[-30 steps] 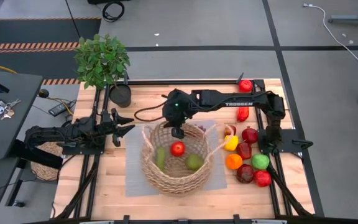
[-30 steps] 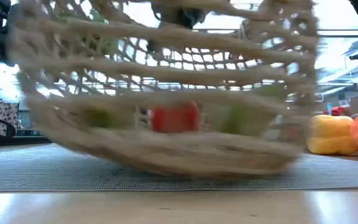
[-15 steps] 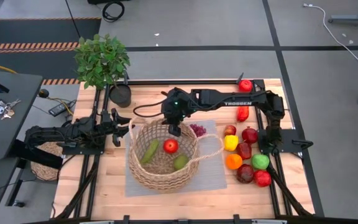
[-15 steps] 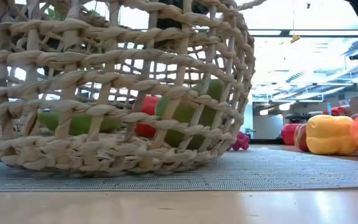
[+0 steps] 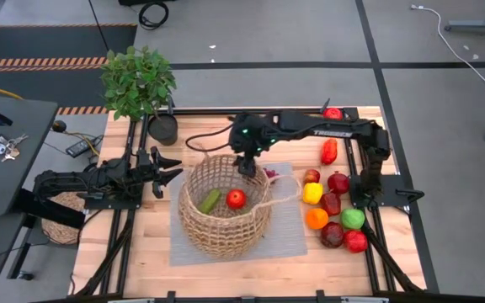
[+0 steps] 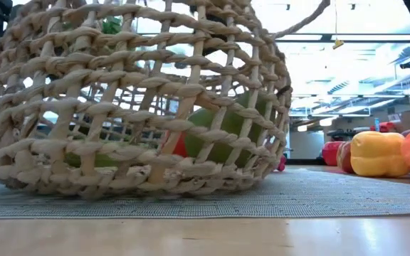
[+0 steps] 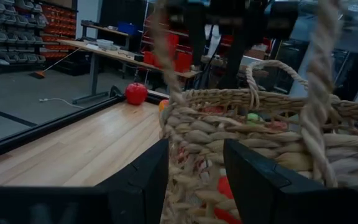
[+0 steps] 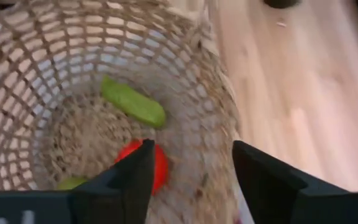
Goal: Build produce basket
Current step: Put the yellow bell pepper into the basket
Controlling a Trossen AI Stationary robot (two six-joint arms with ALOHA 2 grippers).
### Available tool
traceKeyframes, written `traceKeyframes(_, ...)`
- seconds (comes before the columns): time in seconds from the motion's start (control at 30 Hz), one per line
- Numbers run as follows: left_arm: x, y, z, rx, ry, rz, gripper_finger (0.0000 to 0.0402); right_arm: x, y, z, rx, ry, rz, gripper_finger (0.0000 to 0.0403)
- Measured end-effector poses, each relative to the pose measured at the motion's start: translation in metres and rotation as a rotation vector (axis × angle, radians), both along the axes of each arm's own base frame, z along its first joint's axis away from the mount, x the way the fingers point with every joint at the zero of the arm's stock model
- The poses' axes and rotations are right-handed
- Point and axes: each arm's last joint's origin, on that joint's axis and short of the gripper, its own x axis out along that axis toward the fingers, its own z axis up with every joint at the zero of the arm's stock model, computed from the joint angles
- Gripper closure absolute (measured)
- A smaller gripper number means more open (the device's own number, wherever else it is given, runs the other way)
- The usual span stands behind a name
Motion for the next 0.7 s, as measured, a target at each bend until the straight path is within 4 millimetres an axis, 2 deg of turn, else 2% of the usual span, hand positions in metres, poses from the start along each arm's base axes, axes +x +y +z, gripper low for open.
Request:
traceKeyframes(0.2,0.000,0.000,0.000,0.000,0.000,0.000,0.0241,-0.048,0.013,0.035,-0.101,0.074,-0.068,0.0152)
traceKeyframes(0.3,0.000,0.000,0.000,0.000,0.000,0.000,0.0241,-0.074,0.021,0.039,-0.131,0.127,-0.119,0.0150)
traceKeyframes(0.47,0.000,0.000,0.000,0.000,0.000,0.000,0.0241,-0.118,0.030,0.038,-0.122,0.125,-0.198,0.0149)
traceKeyframes(0.7,0.000,0.000,0.000,0.000,0.000,0.000,0.0241,-0.177,0.040,0.009,-0.054,0.135,-0.331,0.0149)
